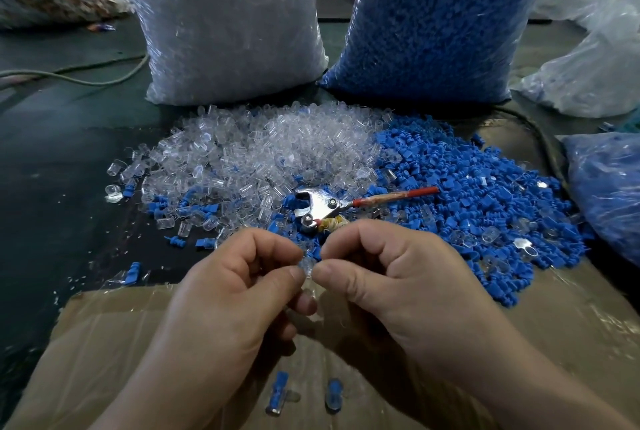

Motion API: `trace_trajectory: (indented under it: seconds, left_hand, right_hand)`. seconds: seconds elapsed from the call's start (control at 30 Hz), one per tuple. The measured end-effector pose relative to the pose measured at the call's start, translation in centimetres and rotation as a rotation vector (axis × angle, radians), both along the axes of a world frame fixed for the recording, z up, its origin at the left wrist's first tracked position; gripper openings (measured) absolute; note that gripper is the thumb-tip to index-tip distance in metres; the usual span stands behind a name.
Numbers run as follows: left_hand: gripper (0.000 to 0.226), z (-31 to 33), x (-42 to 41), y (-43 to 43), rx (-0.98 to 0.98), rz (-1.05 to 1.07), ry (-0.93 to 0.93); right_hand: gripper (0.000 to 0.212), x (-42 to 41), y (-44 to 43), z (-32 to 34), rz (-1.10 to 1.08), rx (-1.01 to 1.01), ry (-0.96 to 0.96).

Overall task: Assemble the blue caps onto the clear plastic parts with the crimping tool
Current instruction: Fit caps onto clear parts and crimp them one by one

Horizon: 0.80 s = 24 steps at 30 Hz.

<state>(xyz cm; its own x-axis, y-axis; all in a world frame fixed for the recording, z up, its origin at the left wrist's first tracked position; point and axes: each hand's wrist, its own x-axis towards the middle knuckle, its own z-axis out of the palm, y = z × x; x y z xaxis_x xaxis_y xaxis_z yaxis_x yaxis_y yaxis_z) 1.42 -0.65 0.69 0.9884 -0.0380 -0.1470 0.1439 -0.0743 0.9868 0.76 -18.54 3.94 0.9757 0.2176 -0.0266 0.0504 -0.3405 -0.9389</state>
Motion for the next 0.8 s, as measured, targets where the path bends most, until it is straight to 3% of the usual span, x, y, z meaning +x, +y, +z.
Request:
trace_trajectory:
  seconds: [0.07,0.1,0.27,0.4,0.5,0.57,0.8]
  left_hand:
    - [0.020,0.0,0.0,-0.1,-0.009,0.013,0.002]
    - [0.020,0.0,-0.1,-0.1,-0.012,0.019,0.001]
    - [0.022,-0.2,-0.1,-0.1,-0.018,0.001,-0.010]
    - [0.011,0.1,-0.2,-0.2,-0.030,-0.050,-0.038]
    - [0.038,0.8,-0.4,-0.2,-0.075,-0.080,-0.016]
    - [0.042,1.2,-0.3,-0.2,-0.130,-0.075,0.032]
    - [0.022,1.4,-0.5,-0.7,-0.124,-0.079,-0.036]
  right_hand:
    - [0.006,0.0,0.1,0.0,0.044,0.118,0.122]
    - [0.010,-0.1,0.0,-0.1,0.049,0.127,0.132]
    - [0.014,0.1,0.0,-0.9,0.029,-0.374,-0.377]
    - [0.012,0.1,0.2,-1.0,0.023,-0.448,-0.431]
    - [0.018,0.0,0.2,-0.7,0.098,-0.485,-0.504]
    - [0.023,-0.1,0.3,-0.6,0.120,-0.490,-0.553]
    - [0.024,-0.1,0.4,-0.9,0.125,-0.559,-0.617]
